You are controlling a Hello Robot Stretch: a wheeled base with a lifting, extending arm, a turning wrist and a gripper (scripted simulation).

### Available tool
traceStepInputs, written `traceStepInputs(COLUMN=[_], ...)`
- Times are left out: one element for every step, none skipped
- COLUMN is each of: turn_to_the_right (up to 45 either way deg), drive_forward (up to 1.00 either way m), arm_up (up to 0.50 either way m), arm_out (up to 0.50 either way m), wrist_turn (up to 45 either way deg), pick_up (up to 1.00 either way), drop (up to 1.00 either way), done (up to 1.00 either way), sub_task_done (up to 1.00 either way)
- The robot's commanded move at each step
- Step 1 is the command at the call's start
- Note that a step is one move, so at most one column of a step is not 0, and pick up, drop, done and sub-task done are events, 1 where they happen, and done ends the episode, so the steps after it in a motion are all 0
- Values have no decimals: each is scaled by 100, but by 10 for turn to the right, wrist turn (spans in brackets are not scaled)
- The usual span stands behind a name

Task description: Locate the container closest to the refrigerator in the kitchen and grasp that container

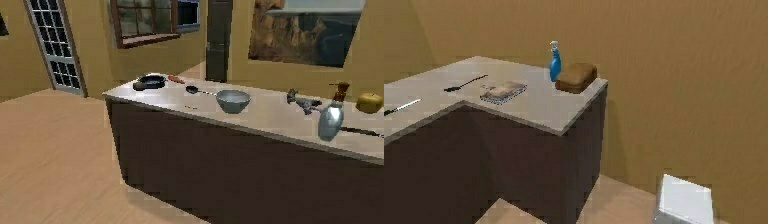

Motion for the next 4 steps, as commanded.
traceStepInputs(turn_to_the_right=[240, 0, -450, -450], drive_forward=[0, 25, 0, 0], arm_up=[0, 0, 0, 0], arm_out=[0, 0, 0, 0], wrist_turn=[0, 0, 0, 0], pick_up=[0, 0, 0, 0], drop=[0, 0, 0, 0], done=[0, 0, 0, 0], sub_task_done=[0, 0, 0, 0])
